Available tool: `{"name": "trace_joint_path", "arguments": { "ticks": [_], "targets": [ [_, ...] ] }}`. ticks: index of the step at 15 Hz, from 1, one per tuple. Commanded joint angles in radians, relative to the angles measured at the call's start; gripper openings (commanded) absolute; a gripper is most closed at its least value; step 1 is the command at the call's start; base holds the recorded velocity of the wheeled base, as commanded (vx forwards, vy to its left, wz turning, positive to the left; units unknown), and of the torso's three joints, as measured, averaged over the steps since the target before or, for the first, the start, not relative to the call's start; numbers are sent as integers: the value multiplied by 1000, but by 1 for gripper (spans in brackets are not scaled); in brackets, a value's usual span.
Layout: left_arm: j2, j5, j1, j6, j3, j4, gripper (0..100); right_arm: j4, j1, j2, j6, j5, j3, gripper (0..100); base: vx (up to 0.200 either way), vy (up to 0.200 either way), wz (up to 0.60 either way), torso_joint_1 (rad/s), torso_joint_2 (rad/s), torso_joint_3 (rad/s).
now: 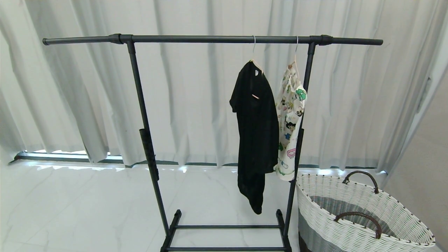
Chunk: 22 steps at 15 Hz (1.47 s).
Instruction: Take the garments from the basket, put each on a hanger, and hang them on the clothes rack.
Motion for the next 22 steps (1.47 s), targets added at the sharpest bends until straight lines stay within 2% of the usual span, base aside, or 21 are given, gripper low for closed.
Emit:
{"name": "trace_joint_path", "arguments": {
  "ticks": [1,22],
  "targets": [
    [-1,2,1,-4,-1,-1,100,0,1,0,8,0,0,100,0,0,0,0,0,0],
    [-1,2,3,-5,0,-1,100,1,1,0,8,0,0,100,0,0,0,0,0,0]
  ]
}}
